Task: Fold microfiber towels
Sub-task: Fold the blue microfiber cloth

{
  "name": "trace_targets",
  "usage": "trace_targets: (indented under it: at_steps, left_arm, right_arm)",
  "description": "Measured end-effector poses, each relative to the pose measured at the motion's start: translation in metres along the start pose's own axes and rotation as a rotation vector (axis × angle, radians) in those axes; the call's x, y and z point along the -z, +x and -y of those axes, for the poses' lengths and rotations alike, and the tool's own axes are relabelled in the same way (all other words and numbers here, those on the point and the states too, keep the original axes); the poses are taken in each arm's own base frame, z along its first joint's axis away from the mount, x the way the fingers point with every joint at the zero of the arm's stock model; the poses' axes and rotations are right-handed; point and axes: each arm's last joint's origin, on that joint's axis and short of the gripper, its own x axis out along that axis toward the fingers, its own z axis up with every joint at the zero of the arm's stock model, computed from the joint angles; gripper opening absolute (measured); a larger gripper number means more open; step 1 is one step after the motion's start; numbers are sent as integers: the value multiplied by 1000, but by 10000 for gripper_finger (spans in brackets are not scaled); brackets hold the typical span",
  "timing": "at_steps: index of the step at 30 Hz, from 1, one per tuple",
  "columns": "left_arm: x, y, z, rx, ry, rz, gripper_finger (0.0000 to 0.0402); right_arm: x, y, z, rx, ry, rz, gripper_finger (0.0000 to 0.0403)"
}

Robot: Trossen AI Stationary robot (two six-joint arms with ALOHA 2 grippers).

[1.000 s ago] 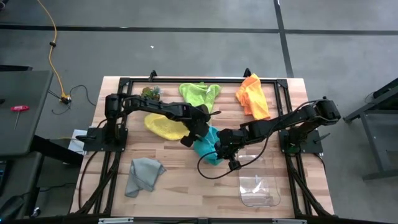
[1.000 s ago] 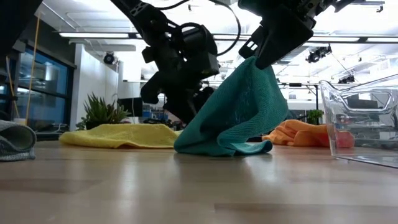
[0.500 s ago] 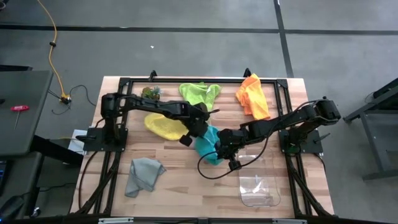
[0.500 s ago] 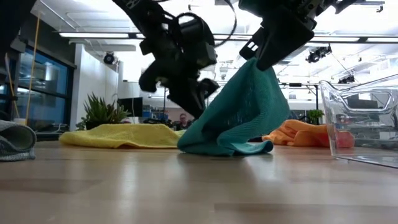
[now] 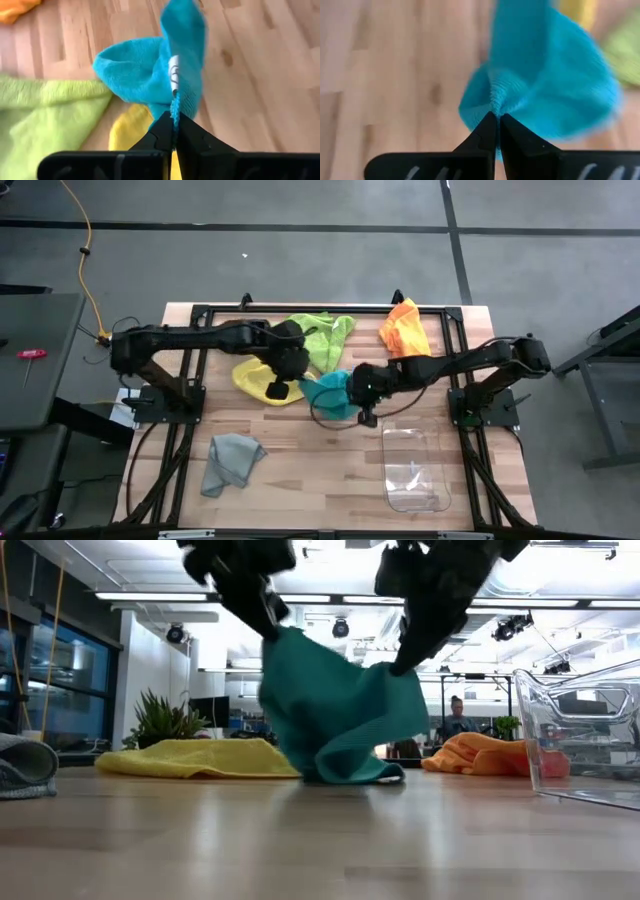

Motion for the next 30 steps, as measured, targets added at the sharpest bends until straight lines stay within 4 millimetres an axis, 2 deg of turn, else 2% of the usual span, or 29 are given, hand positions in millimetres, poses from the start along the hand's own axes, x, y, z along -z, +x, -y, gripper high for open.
trace_targets:
  at_steps: [3, 7, 11, 15, 18, 23, 30]
  left_arm:
    - [1, -18, 12, -39, -66, -2, 1]
    - [-1, -35, 28, -160, -98, 17, 1]
    - [-4, -50, 36, -290, -111, 70, 0]
    - [-5, -64, 37, -446, -90, 106, 0]
    - [-9, -71, 34, -545, -96, 155, 0]
    - [-12, -72, 33, -599, -84, 178, 0]
    - [-5, -42, 47, -557, -18, 138, 0]
  right_arm:
    - [-2, -8, 12, 102, 52, -59, 0]
    - [-15, -24, 22, 159, 77, -69, 0]
    - [-29, -43, 30, 231, 43, -67, 0]
    - [-40, -63, 39, 364, -22, -84, 0]
    - [-47, -75, 45, 397, -47, -83, 0]
    - [-53, -91, 48, 519, -105, -99, 0]
    - [-44, -94, 36, 615, -230, -214, 0]
